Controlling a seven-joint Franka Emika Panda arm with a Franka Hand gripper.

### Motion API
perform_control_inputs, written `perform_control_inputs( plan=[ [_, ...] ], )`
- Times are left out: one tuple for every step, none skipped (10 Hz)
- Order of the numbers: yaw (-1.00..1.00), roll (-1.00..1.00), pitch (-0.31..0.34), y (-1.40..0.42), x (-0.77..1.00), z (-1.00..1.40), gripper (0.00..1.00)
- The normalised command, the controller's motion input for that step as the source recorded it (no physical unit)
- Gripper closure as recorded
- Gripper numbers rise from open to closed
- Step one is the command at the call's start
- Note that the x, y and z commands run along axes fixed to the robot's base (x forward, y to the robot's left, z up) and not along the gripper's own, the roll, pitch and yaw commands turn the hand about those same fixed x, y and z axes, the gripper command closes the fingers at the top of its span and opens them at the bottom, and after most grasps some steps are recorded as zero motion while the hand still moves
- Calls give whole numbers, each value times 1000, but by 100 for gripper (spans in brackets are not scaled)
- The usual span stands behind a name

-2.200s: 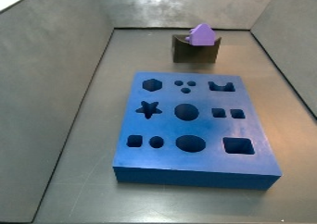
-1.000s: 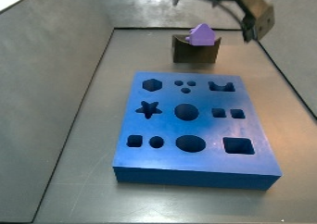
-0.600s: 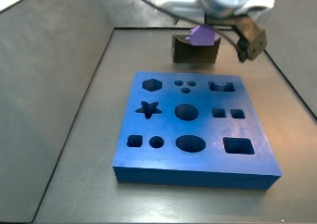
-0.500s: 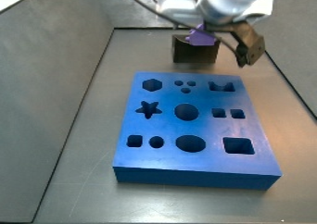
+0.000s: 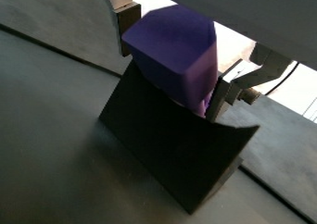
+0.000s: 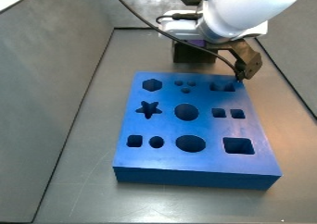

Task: Pick up the 3 prong object. Move up. Rotate the 3 prong object. Place the 3 prong object on the fixture. Regrasp the 3 prong object. Move to above the board. Insert the 3 prong object.
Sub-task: Regrasp the 3 prong object, then move to above the board.

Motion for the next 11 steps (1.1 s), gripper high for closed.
perform_control_inputs(
  plan=[
    [40,163,50,-56,279,-98,0],
    [0,0,0,0,0,0,100],
    [483,445,298,-2,123,1000,100],
    [481,426,289,-7,125,1000,100],
    [456,345,233,-16,135,1000,100],
    [432,235,124,-21,146,1000,100],
    [403,168,44,-27,150,1000,100],
    [359,121,-21,-31,152,1000,100],
    [303,88,-74,-32,153,1000,100],
    [223,68,-132,-31,150,1000,100],
    [158,65,-167,-34,142,1000,100]
  ],
)
